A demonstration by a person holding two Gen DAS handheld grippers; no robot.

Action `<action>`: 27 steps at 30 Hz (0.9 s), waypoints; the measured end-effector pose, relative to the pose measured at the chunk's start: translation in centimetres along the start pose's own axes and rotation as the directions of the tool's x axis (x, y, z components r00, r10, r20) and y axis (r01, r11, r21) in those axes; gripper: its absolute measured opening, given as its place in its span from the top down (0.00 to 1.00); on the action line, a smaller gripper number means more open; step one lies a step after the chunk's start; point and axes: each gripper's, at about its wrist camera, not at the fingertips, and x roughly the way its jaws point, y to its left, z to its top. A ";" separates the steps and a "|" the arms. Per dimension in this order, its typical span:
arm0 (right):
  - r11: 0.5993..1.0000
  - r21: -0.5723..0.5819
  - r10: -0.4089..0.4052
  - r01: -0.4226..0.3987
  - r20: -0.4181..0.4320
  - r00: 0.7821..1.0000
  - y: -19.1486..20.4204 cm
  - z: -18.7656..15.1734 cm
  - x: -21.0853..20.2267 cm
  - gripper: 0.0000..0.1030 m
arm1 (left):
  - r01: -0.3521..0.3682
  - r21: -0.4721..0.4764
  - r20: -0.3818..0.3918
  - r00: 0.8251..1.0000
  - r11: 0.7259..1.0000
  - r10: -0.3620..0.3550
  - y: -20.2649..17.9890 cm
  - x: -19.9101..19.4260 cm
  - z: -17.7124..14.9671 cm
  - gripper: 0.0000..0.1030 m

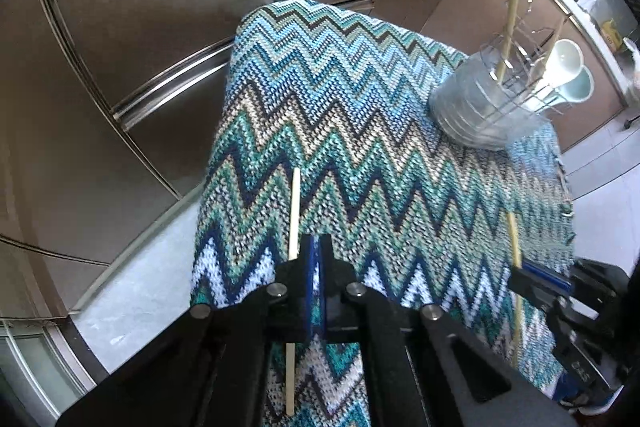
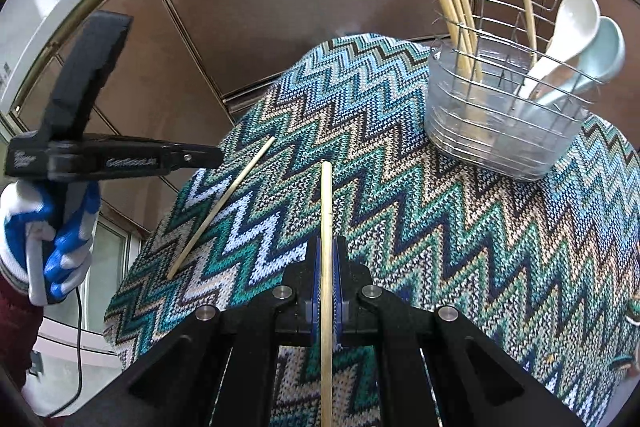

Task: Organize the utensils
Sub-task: 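Grasp a chopstick with the left tool while the right tool grasps another chopstick, then lift and carry both chopsticks over the wire holder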

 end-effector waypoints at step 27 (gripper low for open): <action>0.997 0.077 0.031 -0.032 0.014 0.999 -3.2 -1.7 1.1 0.95 | -0.083 0.054 -0.093 0.992 0.995 0.088 0.5 6.3 1.6 0.96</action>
